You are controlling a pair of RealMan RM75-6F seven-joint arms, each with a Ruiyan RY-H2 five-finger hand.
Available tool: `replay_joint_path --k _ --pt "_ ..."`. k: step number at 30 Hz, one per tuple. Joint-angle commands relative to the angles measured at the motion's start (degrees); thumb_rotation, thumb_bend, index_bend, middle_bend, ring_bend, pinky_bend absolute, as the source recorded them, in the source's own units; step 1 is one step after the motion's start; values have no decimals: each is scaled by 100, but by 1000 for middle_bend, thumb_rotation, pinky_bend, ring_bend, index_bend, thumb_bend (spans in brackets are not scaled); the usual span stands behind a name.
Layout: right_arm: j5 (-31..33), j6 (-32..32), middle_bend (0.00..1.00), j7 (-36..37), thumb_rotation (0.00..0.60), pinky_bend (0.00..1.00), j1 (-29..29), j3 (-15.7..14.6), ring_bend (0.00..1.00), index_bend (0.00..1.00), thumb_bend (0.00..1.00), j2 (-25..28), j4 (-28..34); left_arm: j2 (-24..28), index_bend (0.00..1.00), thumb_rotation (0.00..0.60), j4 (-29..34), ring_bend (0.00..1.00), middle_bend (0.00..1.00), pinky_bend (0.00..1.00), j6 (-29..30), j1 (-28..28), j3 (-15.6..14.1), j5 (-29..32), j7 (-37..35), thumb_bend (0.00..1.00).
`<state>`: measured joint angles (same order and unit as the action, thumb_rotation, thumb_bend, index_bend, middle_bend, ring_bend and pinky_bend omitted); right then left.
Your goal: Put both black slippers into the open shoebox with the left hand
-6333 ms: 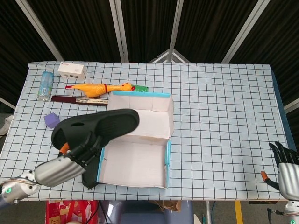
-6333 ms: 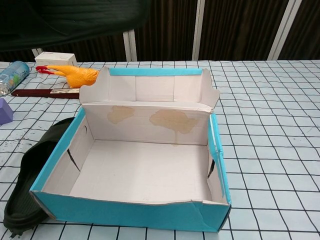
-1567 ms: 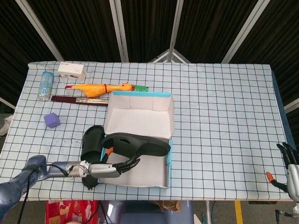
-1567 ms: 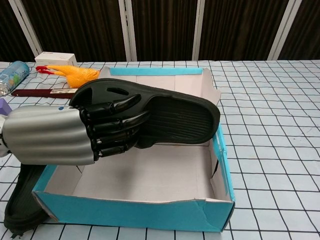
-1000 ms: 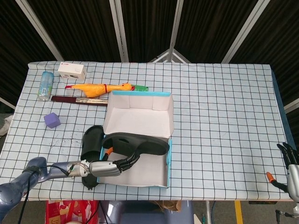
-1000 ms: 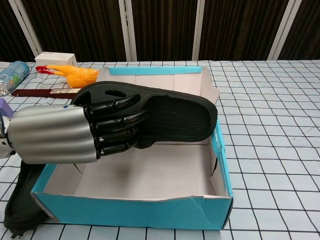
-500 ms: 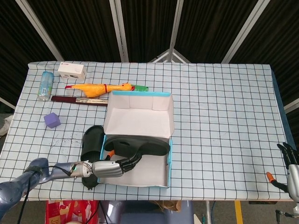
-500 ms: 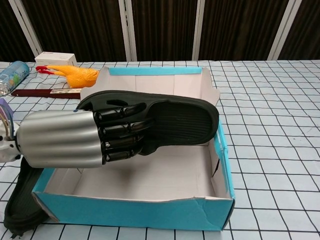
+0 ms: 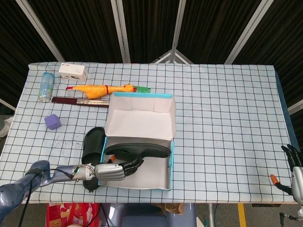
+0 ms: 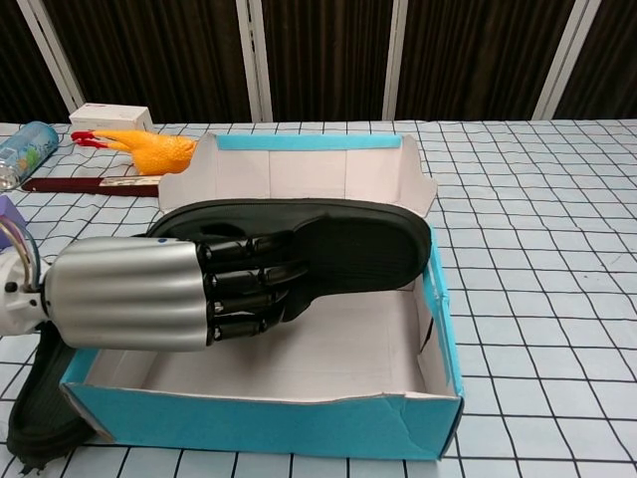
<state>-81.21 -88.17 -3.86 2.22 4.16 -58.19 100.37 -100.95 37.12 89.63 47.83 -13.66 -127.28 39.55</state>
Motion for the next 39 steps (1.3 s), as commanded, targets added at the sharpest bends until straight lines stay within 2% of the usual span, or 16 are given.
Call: replay_joint_path --k 1,18,24,27,29,31,39 --pt "146 -226 118 -365 600 137 -66 143 167 138 254 -437 -455 -25 590 600 -21 128 572 158 -16 -50 23 85 -86 505" --pt "14 -44 118 -20 600 137 -28 10 167 138 254 -124 -112 37 564 600 241 128 546 157 -471 -33 -58 276 -374 505" --pt "16 -13 118 15 600 137 -19 -7 167 138 254 -69 -43 26 513 600 225 128 510 157 -541 52 -80 197 -225 456" --pt "15 3 118 31 600 137 -19 -12 167 138 254 -50 -25 48 445 600 280 125 454 157 -511 73 -42 210 -178 373" --pt "15 7 118 35 600 137 -18 -13 167 139 254 -44 -20 67 364 600 317 117 376 155 -468 83 -1 223 -129 292" --pt "16 12 118 37 600 137 -18 -14 167 139 254 -40 -14 87 288 600 336 102 306 144 -437 102 38 229 -68 254" --pt "10 28 118 23 600 137 -18 -23 167 138 254 -37 17 331 157 600 703 47 150 93 -419 160 146 247 218 193"
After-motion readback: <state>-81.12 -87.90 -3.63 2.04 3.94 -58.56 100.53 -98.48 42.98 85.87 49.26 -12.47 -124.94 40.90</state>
